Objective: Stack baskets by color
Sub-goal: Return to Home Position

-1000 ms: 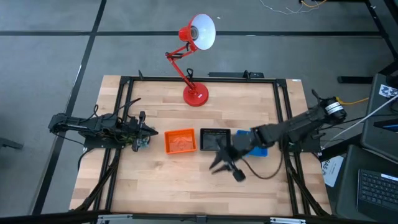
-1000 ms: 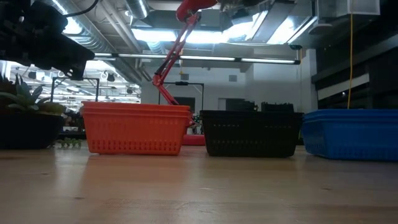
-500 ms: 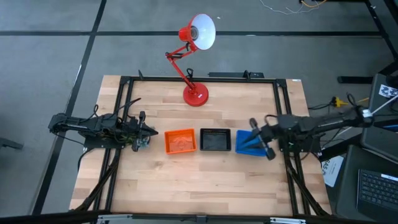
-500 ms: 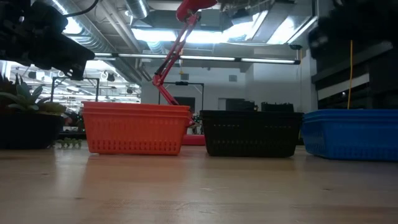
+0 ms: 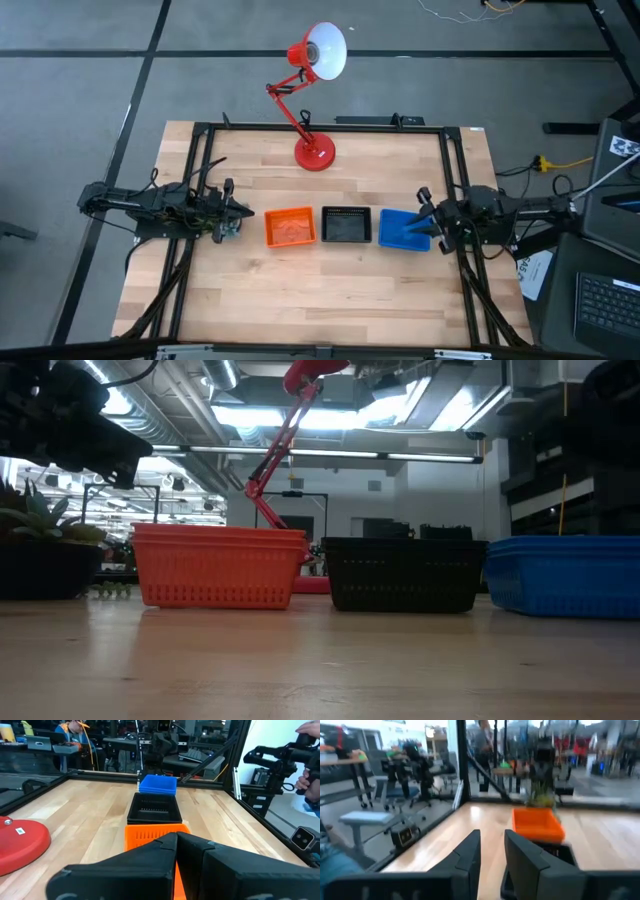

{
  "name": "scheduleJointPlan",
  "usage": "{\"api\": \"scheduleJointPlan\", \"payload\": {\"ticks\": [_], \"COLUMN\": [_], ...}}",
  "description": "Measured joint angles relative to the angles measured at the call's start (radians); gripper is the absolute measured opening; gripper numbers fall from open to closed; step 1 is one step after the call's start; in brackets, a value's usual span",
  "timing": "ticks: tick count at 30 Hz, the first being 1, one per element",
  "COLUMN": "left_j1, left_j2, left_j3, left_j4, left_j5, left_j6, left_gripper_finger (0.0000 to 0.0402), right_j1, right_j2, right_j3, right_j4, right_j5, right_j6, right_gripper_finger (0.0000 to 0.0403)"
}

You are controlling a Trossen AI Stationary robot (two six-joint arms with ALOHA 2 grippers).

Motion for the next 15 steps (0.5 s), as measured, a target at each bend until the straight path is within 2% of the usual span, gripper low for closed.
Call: {"api": "scheduleJointPlan", "payload": {"ticks": [8,15], "left_j1": [0.0,0.0], "left_j2": [0.0,0.0], "left_j3": [0.0,0.0], "left_j4": [0.001,0.0], "left_j5": [-0.001,-0.001], "left_j6": [0.0,0.0], "left_gripper_finger": [0.0001,0.0001], "right_j1": [-0.028,-0.032], "right_j2": [-0.016,-0.015], "right_j3": [-0.011,-0.01], "right_j4": [0.128,0.027], "right_j5": [-0.015,-0.014], "right_j6": [-0.03,-0.032], "right_gripper_finger": [0.0088,0.0088]}}
